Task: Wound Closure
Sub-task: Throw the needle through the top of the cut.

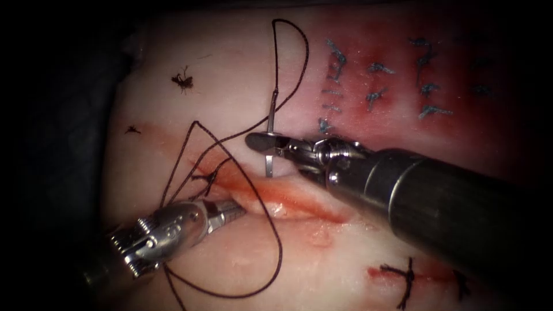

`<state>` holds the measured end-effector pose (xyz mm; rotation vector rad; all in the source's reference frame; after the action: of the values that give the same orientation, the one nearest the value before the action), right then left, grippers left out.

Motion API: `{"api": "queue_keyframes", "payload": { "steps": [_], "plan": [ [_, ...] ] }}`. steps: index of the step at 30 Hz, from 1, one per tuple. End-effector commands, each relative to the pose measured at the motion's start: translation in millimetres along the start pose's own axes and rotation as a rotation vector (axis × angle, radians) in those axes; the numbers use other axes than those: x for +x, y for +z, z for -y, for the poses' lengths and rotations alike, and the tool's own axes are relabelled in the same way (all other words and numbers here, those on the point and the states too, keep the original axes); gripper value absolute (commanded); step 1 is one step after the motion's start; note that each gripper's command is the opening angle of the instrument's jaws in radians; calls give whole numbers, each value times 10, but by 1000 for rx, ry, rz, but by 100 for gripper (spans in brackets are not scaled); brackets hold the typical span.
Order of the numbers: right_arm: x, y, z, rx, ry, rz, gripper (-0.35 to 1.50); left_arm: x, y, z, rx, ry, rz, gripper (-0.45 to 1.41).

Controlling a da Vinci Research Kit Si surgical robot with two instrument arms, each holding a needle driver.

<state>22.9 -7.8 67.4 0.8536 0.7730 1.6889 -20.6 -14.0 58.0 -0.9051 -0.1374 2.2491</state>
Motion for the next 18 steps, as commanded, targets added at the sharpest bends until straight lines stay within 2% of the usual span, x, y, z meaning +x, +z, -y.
{"api": "queue_keyframes", "payload": {
  "steps": [1,18],
  "plan": [
    [3,7,1,2,0,0,-35,3,9,2,1,7,-1,-35],
    [-1,-12,-3,-81,-9,26,-35,5,12,-1,3,9,-1,-35]
  ]
}}
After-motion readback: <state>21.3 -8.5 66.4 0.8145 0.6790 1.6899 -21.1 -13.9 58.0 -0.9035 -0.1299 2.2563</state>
